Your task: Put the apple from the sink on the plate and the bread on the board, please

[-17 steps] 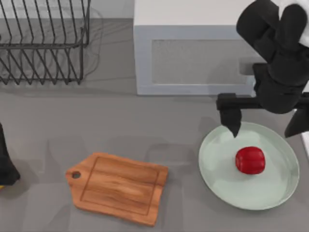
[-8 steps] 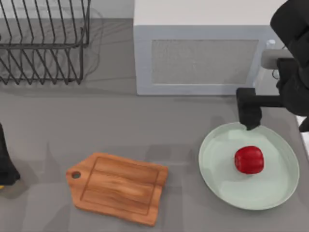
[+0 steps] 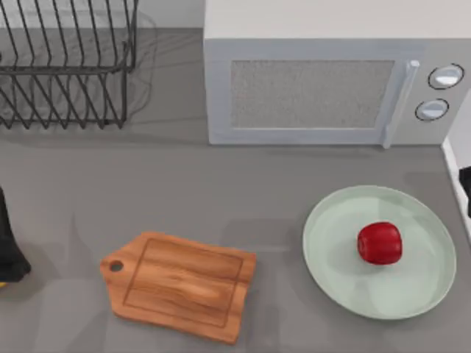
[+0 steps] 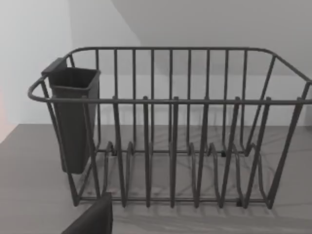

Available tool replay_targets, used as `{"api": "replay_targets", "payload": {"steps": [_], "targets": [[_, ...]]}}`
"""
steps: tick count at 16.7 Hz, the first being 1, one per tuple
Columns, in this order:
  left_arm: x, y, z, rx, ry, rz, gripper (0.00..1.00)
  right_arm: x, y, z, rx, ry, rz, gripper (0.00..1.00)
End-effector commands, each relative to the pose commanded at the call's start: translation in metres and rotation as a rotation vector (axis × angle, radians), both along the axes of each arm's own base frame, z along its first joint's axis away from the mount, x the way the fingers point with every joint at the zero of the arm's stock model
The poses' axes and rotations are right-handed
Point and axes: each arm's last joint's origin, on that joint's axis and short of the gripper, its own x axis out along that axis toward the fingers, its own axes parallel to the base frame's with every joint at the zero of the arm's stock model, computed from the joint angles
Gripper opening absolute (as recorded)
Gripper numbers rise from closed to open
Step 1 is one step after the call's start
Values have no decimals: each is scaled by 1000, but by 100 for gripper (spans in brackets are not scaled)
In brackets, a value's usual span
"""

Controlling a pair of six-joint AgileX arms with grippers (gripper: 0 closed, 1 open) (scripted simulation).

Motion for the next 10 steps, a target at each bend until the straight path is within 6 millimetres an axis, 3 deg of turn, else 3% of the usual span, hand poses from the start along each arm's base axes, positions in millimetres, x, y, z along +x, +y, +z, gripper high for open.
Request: {"api": "replay_targets", "payload": {"steps": [5,10], "targets": [[0,0,0,0,0,0,100,-57,-31,-41,-28,-462,-55,100],[0,0,0,0,0,0,100,-71,-43,-89,-114,-740,-116,100]]}}
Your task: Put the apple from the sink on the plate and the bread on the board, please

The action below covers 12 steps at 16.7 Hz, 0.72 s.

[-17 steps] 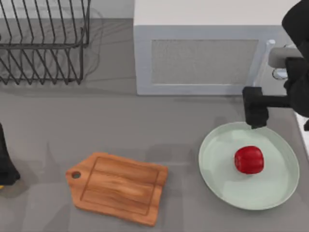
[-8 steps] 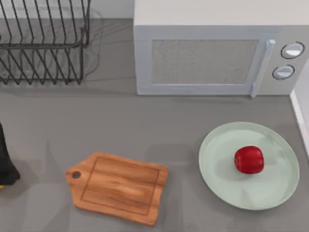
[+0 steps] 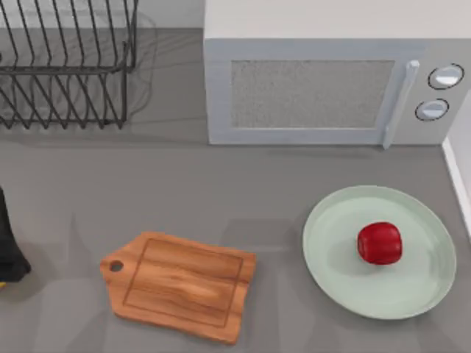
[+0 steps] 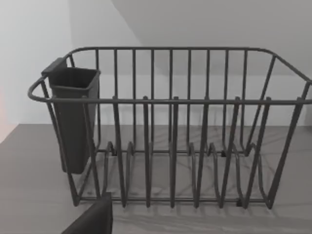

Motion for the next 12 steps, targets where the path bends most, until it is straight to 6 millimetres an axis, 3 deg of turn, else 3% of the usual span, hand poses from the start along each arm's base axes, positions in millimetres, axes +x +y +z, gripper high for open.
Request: {"api": "replay_targets", "payload": {"steps": [3,8,12], "targets": [[0,0,0,0,0,0,100,0,-2,-10,-22,-57,-21,100],[0,0,0,0,0,0,100,0,-2,-10,-22,-57,-21,100],[3,1,7,64,108,4,100,0,-2,-10,-22,-57,-21,100]]}}
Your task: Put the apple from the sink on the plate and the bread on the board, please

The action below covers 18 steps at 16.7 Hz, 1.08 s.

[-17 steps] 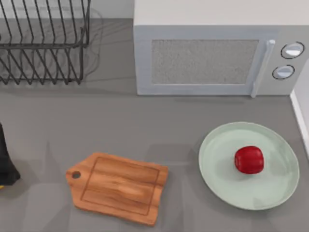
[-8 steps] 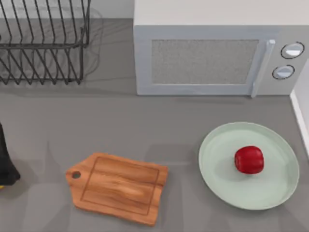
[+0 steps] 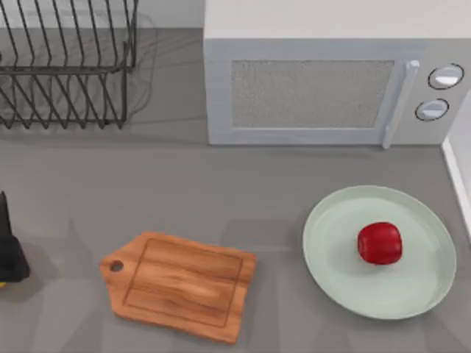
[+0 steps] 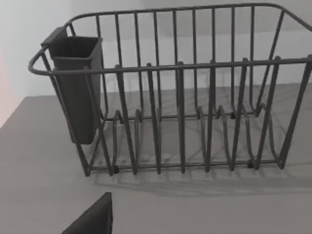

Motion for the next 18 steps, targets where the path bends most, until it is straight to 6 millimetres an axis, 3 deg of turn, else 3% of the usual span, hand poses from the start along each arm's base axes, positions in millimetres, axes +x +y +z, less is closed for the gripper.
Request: {"api": "replay_targets", "payload": {"steps": [5,11,15,18], "targets": [[18,3,26,181,300,-30,100,0,0,0,0,0,0,100],[71,11,56,420,721,-178,100,0,0,0,0,0,0,100],[115,18,58,535,975,-339,100,0,0,0,0,0,0,100],[144,24,48,585,1137,-470,100,0,0,0,0,0,0,100]]}}
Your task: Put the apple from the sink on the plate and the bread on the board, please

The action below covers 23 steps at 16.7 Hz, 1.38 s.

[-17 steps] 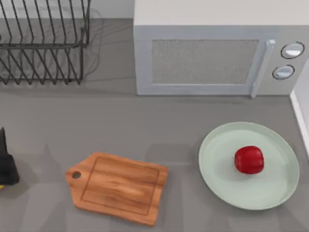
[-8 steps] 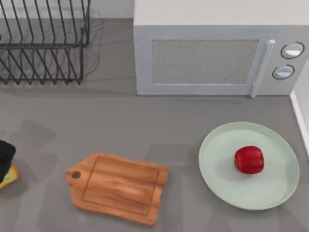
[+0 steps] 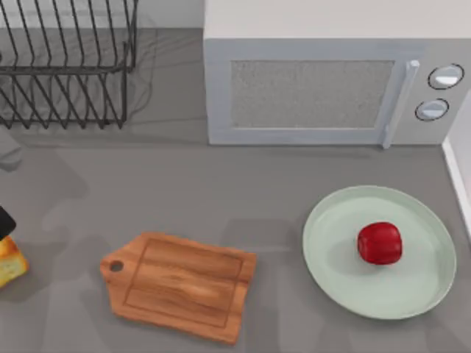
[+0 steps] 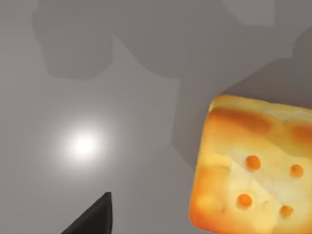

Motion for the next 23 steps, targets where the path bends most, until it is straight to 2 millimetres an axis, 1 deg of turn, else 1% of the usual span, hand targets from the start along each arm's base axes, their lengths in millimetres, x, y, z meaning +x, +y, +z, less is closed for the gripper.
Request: {"api": "replay_targets", "payload": {"steps": [3,6,12,14,16,20,22,23], "targets": [[20,4,-17,3,167,-78,100,0,0,0,0,0,0,100],[28,6,-29,-3,272,-122,100,0,0,0,0,0,0,100],[28,5,-31,-3,284,-132,100,0,0,0,0,0,0,100],[29,5,-36,-4,287,-131,100,0,0,0,0,0,0,100],[30,6,-50,-5,287,-128,100,0,0,0,0,0,0,100],[31,6,-88,-3,277,-128,100,0,0,0,0,0,0,100],[29,6,-100,-4,285,-129,100,0,0,0,0,0,0,100],[29,6,-101,-4,286,-129,100,0,0,0,0,0,0,100]]}}
